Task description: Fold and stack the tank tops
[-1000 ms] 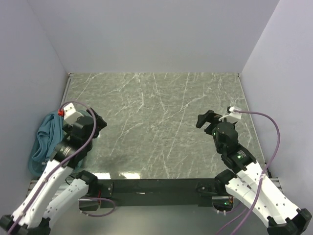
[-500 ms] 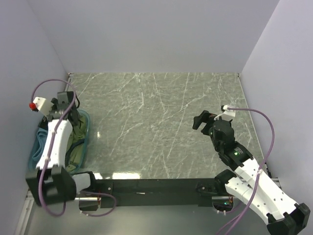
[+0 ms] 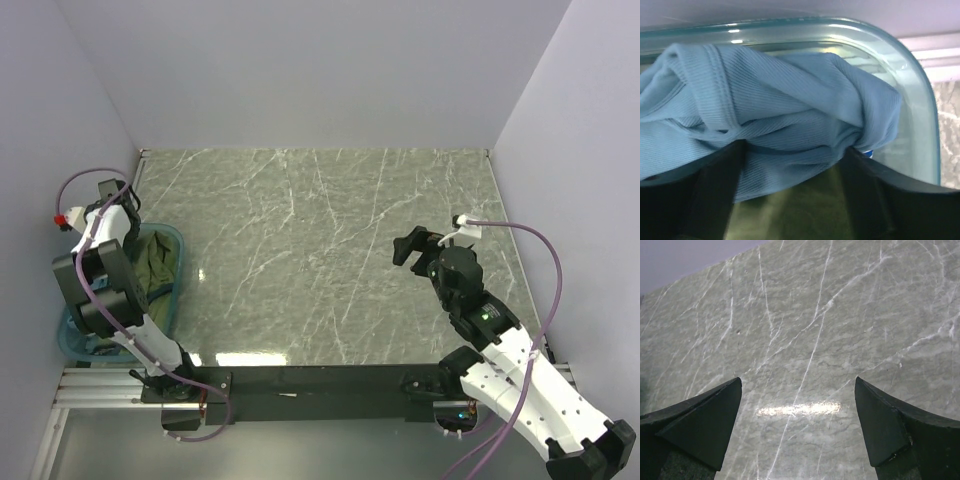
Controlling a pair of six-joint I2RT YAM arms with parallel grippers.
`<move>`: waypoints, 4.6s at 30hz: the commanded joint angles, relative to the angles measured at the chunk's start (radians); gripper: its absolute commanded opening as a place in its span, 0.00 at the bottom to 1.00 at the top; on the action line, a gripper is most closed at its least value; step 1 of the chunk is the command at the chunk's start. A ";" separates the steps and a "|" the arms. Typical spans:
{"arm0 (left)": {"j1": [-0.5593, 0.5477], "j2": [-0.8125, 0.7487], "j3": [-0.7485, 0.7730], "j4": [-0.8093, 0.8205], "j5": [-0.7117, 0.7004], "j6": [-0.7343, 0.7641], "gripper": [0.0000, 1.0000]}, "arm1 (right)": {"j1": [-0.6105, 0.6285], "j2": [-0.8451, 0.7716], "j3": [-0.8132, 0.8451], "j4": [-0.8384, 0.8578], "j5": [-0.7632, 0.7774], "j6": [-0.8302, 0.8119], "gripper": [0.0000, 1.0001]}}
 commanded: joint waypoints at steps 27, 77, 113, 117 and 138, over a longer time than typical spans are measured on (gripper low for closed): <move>-0.334 -0.587 0.145 0.180 0.280 0.311 0.00 | 0.007 -0.028 0.036 0.044 -0.089 -0.050 1.00; -0.991 -0.158 -0.402 0.588 0.335 0.169 0.63 | 0.220 0.511 -0.125 0.296 -0.019 0.430 0.72; -0.983 -0.381 -0.530 0.513 0.346 0.140 0.01 | -0.158 0.543 0.279 -0.027 -0.131 0.102 0.55; -0.970 -0.372 -0.520 0.511 0.346 0.143 0.00 | 0.000 0.453 0.035 0.044 -0.152 0.215 0.39; -0.934 -0.420 -0.505 0.502 0.390 0.181 0.01 | 0.217 0.839 0.091 0.205 -0.095 0.309 0.20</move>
